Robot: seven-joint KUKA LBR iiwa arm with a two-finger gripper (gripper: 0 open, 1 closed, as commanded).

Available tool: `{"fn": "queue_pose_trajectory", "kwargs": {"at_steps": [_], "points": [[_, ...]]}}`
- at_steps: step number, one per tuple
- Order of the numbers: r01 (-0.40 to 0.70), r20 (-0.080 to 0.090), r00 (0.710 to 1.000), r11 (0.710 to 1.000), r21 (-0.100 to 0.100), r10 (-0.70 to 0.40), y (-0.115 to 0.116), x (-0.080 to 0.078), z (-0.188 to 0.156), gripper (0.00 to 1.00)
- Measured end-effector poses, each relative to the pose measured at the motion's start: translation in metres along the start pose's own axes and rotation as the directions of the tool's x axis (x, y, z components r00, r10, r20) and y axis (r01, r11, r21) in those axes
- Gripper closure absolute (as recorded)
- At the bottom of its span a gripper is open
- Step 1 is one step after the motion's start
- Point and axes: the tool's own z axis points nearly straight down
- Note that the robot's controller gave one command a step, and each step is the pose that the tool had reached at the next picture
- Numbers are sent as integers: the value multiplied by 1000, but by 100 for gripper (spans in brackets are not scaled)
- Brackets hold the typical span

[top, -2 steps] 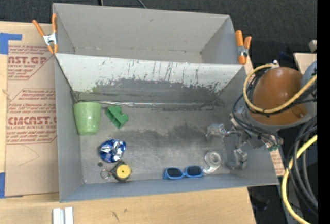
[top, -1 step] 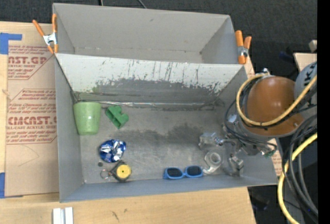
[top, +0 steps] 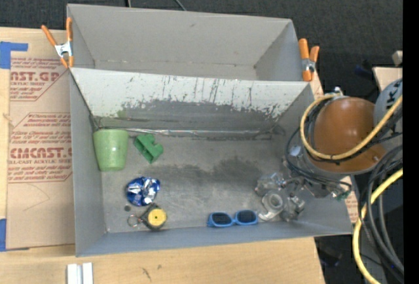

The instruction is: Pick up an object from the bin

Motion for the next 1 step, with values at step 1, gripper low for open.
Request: {"fn": "queue_pose_trajectory", "kwargs": {"at_steps": [1], "points": [[-1,-2,1000,1000,3,1,-37,-15,-143,100]]}}
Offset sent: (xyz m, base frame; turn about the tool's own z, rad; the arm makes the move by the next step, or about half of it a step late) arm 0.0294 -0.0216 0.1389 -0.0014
